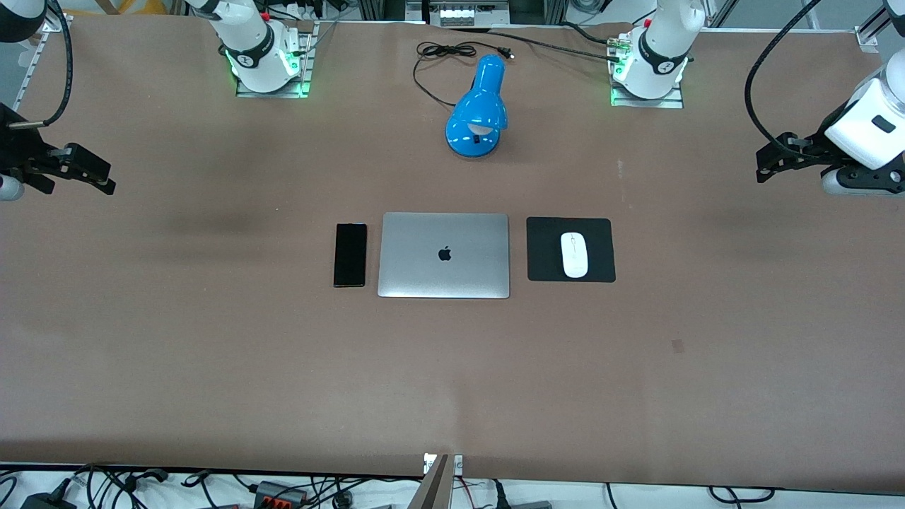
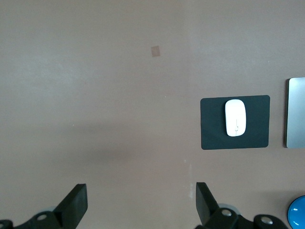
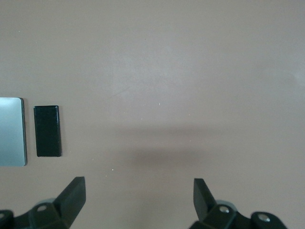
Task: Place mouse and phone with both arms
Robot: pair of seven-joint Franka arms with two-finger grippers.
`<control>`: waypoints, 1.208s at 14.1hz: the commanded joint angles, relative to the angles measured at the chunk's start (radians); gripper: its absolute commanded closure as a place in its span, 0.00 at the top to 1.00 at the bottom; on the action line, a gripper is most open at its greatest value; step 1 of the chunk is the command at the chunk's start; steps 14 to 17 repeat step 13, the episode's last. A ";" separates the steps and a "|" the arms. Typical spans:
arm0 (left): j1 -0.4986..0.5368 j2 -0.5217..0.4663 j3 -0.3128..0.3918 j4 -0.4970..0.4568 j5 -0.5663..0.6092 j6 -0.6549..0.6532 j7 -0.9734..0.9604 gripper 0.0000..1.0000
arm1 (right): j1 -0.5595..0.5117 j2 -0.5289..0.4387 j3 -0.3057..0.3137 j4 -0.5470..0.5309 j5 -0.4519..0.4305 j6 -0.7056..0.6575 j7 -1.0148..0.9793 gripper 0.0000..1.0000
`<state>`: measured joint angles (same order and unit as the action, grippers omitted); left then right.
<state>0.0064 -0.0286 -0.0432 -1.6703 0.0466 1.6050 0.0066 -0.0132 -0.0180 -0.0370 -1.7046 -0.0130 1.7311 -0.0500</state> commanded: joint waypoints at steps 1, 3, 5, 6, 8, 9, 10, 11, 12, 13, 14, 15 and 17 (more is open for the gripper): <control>-0.008 0.015 0.003 0.034 -0.019 -0.023 -0.007 1.00 | -0.010 -0.017 0.003 -0.010 0.015 -0.004 -0.010 1.00; -0.008 0.015 0.000 0.034 -0.019 -0.023 -0.007 1.00 | -0.010 -0.016 0.003 -0.010 0.016 -0.004 -0.010 1.00; -0.008 0.016 0.000 0.034 -0.017 -0.023 -0.007 1.00 | -0.008 -0.014 0.003 -0.010 0.016 -0.002 -0.010 1.00; -0.008 0.015 0.000 0.034 -0.017 -0.023 -0.007 1.00 | -0.008 -0.014 0.003 -0.010 0.016 -0.004 -0.010 1.00; -0.008 0.015 0.000 0.034 -0.019 -0.023 -0.005 1.00 | -0.008 -0.017 0.003 -0.010 0.015 -0.011 -0.010 1.00; -0.008 0.016 0.000 0.034 -0.019 -0.023 -0.005 1.00 | -0.008 -0.017 0.003 -0.010 0.015 -0.016 -0.010 1.00; -0.008 0.015 0.000 0.034 -0.019 -0.023 -0.007 1.00 | -0.008 -0.017 0.003 -0.010 0.015 -0.016 -0.010 1.00; -0.008 0.016 -0.001 0.034 -0.017 -0.023 -0.007 1.00 | -0.008 -0.017 0.003 -0.009 0.015 -0.018 -0.010 1.00; -0.008 0.015 -0.001 0.034 -0.017 -0.023 -0.005 1.00 | -0.008 -0.017 0.003 -0.009 0.015 -0.018 -0.010 1.00; -0.008 0.015 -0.001 0.034 -0.017 -0.023 -0.005 1.00 | -0.008 -0.017 0.003 -0.009 0.015 -0.016 -0.010 1.00; -0.008 0.015 -0.001 0.034 -0.017 -0.023 -0.005 1.00 | -0.008 -0.017 0.003 -0.009 0.015 -0.016 -0.010 1.00; -0.008 0.015 -0.001 0.034 -0.017 -0.023 -0.005 1.00 | -0.008 -0.017 0.003 -0.009 0.015 -0.016 -0.010 1.00; -0.008 0.015 -0.001 0.034 -0.017 -0.023 -0.005 1.00 | -0.008 -0.017 0.003 -0.009 0.015 -0.016 -0.010 1.00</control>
